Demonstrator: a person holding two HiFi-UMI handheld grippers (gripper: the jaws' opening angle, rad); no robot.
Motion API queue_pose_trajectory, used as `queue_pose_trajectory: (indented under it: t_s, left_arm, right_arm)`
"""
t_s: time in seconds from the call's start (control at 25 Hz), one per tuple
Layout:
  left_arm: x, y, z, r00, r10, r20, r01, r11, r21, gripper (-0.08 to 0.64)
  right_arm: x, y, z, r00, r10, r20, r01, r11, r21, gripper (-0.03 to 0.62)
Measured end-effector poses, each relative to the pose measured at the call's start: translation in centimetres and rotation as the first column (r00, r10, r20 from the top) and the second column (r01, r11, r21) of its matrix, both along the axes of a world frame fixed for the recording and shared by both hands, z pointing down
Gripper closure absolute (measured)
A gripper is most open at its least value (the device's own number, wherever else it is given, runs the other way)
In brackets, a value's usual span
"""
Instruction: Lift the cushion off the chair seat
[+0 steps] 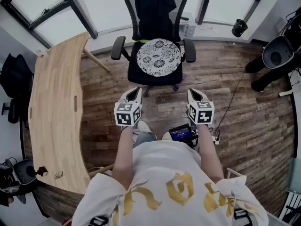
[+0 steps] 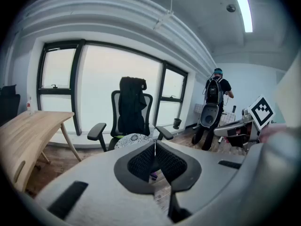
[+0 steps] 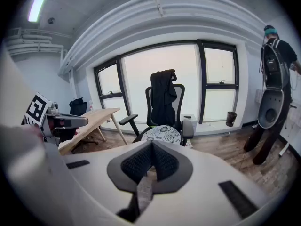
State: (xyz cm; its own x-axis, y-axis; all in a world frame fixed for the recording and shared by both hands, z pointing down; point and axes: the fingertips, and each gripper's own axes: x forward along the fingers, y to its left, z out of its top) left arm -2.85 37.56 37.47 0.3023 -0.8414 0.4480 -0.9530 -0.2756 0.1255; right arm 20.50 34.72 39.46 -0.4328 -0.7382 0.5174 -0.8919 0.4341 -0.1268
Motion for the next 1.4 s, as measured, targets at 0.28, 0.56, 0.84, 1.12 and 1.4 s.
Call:
queue_pose_trajectory:
  t_s: [0.28, 0.56, 0.84, 1.12, 1.4]
  left_arm:
    - [-0.3, -0.2, -0.3, 1.000, -0.004, 0.015, 0.004, 1.000, 0.000, 0.545]
    - [-1.1, -0.6, -0.7, 1.000, -0.020, 0.019, 0.020, 1.000, -0.002, 0.545]
    - [-1.7, 0.2, -0.7, 0.998, -0.067, 0.014, 0.067, 0.998, -0.009, 0.545]
    - [-1.3, -1.2, 0.0, 0.997, -0.077, 0.004, 0.077, 0.997, -0.019, 0.545]
    - [0.2, -4.4, -1.1, 0.983, -0.007, -0.185, 0.016, 0.999, 0.046, 0.549]
  right_arm:
    - [-0.5, -0.3, 0.0, 1.000, -0.024, -0.016, 0.024, 1.000, 0.007, 0.581]
    - [-1.1, -1.2, -0.4, 0.999, -0.025, 0.043, 0.025, 1.000, 0.015, 0.580]
    - [-1.4, -1.5, 0.0, 0.998, -0.031, 0.060, 0.031, 0.999, 0.005, 0.580]
    - [-0.7, -3.0, -0.1, 0.998, -0.038, -0.044, 0.041, 0.997, 0.069, 0.580]
    - [-0.4, -5.4, 0.5, 0.998, -0.024, -0.050, 0.027, 0.998, 0.053, 0.580]
